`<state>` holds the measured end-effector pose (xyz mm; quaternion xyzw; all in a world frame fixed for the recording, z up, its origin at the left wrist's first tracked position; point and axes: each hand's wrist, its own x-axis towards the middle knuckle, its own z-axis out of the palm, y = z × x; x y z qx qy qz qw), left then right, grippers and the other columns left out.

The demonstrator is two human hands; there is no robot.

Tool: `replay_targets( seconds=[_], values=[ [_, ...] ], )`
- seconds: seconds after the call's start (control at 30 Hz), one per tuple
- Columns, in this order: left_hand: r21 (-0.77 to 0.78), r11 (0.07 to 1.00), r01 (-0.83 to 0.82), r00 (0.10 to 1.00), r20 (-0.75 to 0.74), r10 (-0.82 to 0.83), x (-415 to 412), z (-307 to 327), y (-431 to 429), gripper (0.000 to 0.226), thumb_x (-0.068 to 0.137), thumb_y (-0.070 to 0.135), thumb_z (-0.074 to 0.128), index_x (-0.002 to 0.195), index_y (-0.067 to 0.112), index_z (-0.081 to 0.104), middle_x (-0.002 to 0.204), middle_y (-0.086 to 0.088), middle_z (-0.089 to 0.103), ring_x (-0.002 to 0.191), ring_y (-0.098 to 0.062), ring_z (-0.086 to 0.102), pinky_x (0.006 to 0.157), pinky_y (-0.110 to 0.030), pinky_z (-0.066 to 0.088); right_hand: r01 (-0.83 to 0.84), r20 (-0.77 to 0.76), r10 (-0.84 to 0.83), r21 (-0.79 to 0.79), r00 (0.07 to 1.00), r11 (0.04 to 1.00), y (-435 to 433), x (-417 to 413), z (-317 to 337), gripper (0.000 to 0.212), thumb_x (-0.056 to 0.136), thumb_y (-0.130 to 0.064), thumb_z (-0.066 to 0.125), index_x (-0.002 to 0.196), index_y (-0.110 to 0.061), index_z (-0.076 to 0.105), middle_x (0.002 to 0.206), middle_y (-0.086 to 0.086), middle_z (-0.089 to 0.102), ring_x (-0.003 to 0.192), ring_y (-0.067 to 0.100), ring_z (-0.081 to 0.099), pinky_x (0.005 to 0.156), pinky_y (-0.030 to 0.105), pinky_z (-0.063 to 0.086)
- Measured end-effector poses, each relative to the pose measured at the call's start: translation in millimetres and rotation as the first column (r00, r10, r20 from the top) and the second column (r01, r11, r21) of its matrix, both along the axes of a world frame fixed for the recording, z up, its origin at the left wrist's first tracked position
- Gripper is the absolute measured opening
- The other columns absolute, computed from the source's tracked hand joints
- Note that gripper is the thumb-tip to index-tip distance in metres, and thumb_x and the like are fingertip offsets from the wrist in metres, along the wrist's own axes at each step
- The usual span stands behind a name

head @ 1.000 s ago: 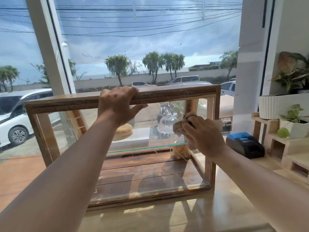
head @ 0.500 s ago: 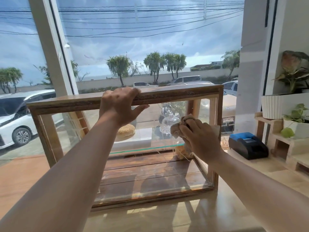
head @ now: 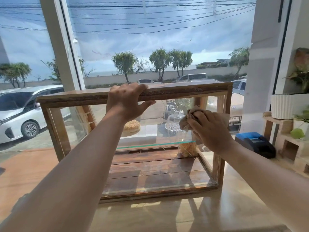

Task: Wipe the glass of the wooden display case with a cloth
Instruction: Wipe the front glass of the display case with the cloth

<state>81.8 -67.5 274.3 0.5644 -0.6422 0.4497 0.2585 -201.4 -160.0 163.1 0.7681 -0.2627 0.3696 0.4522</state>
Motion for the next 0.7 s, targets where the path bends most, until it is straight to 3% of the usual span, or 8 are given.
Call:
replay_targets(
  seconds=[0.13,0.27,0.37,0.5,0.6,0.7],
  values=[
    [0.007,1.0,-0.006,1.0,-0.019,0.006,0.6,0.0,-0.1,0.055,0.082,0.074,0.043,0.116,0.032,0.057,0.101,0.006,0.068,0.09,-0.024,0.065,0.078,-0.037,0.041,-0.022,0.083,0.025,-0.042,0.996,0.999,-5.4,1.0,32.7,0.045,0.081,-0.016,0.071,0.12,-0.013,0.05,0.114,0.015,0.058,0.096,0.036,0.052,0.075,0.046,0.049],
    [0.011,1.0,0.002,1.0,-0.025,-0.002,0.1,-0.2,-0.5,0.052,0.083,0.072,0.046,0.114,0.032,0.057,0.1,0.005,0.067,0.091,-0.026,0.064,0.077,-0.038,0.039,0.043,0.245,-0.054,0.051,0.968,0.998,-6.3,-23.0,6.0,0.053,0.079,-0.013,0.073,0.125,-0.01,0.047,0.116,0.021,0.057,0.096,0.041,0.053,0.077,0.051,0.05],
    [0.012,1.0,-0.002,1.0,-0.013,0.002,0.3,-1.2,-1.4,0.052,0.084,0.072,0.045,0.114,0.032,0.056,0.099,0.004,0.066,0.089,-0.027,0.064,0.075,-0.037,0.039,0.033,0.139,-0.043,0.074,0.989,0.997,-1.3,-16.4,-23.1,0.053,0.075,-0.009,0.075,0.12,-0.009,0.047,0.115,0.021,0.055,0.096,0.041,0.055,0.075,0.05,0.051],
    [0.006,1.0,0.001,1.0,-0.013,-0.001,0.3,-2.0,-1.6,0.054,0.083,0.073,0.043,0.115,0.032,0.057,0.1,0.004,0.067,0.09,-0.026,0.064,0.076,-0.037,0.041,-0.054,-0.033,0.053,-0.021,0.998,0.998,3.2,11.6,-13.6,0.04,0.079,-0.011,0.062,0.118,-0.014,0.051,0.119,0.014,0.053,0.102,0.035,0.051,0.077,0.046,0.045],
    [-0.002,1.0,0.007,1.0,-0.016,-0.007,0.1,-2.1,-0.9,0.053,0.083,0.073,0.045,0.114,0.031,0.057,0.1,0.004,0.067,0.09,-0.026,0.064,0.076,-0.037,0.04,-0.063,0.001,0.063,-0.067,0.998,0.996,2.5,18.7,15.9,0.038,0.082,-0.013,0.057,0.119,-0.016,0.05,0.12,0.013,0.053,0.102,0.034,0.051,0.08,0.044,0.041],
    [-0.002,1.0,0.007,1.0,-0.016,-0.007,0.0,-1.6,-1.1,0.051,0.083,0.072,0.046,0.112,0.031,0.057,0.098,0.005,0.066,0.089,-0.026,0.064,0.076,-0.037,0.039,-0.019,0.096,0.028,-0.094,0.995,0.995,-5.1,3.8,25.5,0.042,0.081,-0.01,0.066,0.119,-0.016,0.05,0.115,0.014,0.056,0.099,0.035,0.049,0.077,0.046,0.042]
  ],
)
